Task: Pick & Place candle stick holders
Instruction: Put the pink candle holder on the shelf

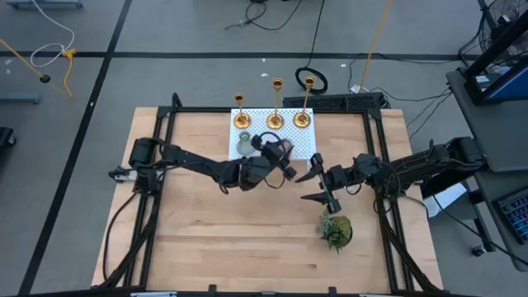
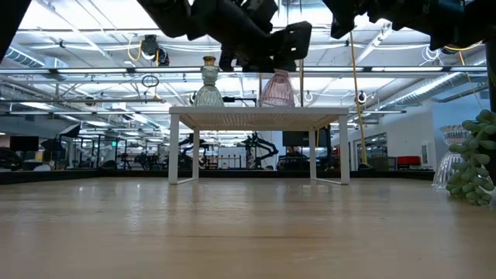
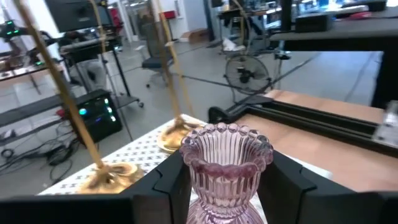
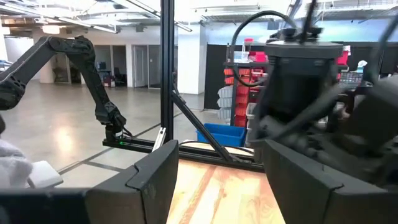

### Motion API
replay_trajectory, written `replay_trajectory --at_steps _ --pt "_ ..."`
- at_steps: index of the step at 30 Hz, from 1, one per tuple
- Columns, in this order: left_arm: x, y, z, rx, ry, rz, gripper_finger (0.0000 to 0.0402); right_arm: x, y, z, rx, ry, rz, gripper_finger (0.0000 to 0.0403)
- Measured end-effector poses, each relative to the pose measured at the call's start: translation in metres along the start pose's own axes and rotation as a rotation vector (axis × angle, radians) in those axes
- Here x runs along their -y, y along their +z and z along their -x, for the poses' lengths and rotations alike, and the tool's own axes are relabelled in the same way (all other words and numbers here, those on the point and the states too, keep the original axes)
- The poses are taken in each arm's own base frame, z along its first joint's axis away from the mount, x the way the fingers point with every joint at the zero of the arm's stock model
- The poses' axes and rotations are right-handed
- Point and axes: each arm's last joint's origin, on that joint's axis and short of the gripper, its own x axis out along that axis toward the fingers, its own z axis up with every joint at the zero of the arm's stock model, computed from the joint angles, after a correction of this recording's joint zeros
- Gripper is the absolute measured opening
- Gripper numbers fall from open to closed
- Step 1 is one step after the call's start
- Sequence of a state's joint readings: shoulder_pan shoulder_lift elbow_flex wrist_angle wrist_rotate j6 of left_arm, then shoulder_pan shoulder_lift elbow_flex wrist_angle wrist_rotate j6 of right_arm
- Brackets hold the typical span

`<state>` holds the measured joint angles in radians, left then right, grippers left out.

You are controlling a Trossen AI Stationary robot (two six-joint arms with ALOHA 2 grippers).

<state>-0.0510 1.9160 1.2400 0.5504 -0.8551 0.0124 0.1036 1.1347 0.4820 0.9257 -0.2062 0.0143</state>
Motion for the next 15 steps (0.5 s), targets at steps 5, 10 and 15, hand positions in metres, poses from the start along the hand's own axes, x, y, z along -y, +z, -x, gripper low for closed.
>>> replay_trajectory --at_steps 5,10,15 --pt "-0.013 0.000 -0.013 -0.004 0.042 0.024 0.0146 0.000 0.000 0.000 -0.003 0.000 -0.001 0.0224" --pt "-0.021 -0.003 -0.020 -0.029 0.072 -0.001 0.0196 0.000 0.000 0.000 -0.003 0.000 -0.001 0.0224" --pt "-0.026 -0.008 -0.024 -0.064 0.086 -0.013 0.0222 0.000 0.000 0.000 -0.003 0.000 -0.001 0.0224"
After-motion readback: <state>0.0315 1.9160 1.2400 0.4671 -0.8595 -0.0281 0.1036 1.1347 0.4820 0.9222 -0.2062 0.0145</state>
